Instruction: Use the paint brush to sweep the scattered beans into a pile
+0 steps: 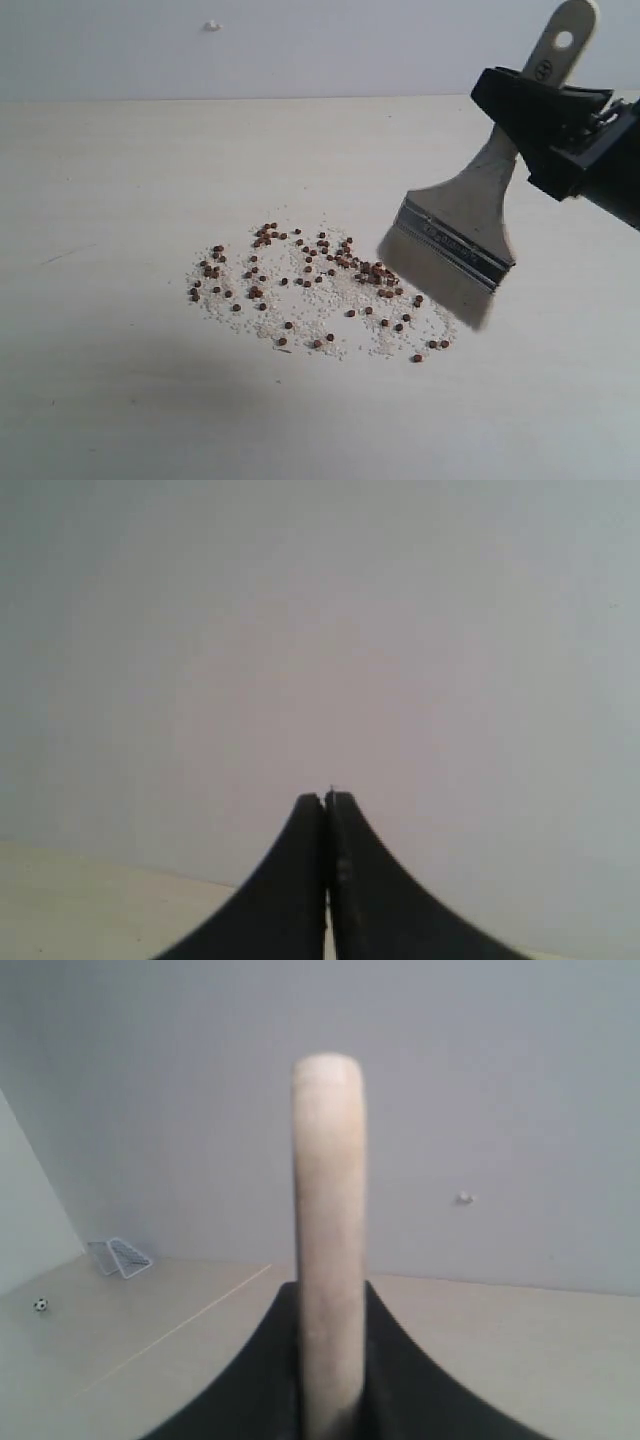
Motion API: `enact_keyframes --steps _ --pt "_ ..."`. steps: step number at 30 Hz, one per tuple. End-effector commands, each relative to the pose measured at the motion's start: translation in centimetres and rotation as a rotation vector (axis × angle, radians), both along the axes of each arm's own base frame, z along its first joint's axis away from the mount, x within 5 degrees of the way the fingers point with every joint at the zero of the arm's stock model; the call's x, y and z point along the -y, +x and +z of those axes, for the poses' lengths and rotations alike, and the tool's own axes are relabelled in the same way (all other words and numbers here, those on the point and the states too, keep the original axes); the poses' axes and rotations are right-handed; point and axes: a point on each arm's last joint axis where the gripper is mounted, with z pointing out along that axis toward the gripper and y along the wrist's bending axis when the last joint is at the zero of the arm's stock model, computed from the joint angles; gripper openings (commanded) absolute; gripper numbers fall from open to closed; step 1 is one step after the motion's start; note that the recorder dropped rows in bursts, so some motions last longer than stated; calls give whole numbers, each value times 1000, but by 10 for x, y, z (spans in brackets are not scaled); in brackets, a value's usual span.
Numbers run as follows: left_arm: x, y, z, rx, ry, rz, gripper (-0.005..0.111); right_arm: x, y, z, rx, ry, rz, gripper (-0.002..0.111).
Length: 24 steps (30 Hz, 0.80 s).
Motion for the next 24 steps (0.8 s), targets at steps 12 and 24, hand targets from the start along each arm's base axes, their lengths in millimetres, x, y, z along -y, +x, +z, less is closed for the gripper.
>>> enact_keyframes --steps 12,24 --pt "0 0 -2 -1 -2 0 0 -74 26 -22 -41 63 -110 0" --pt "0 0 -2 -1 -2 0 0 -175 41 -25 41 -25 -161 0"
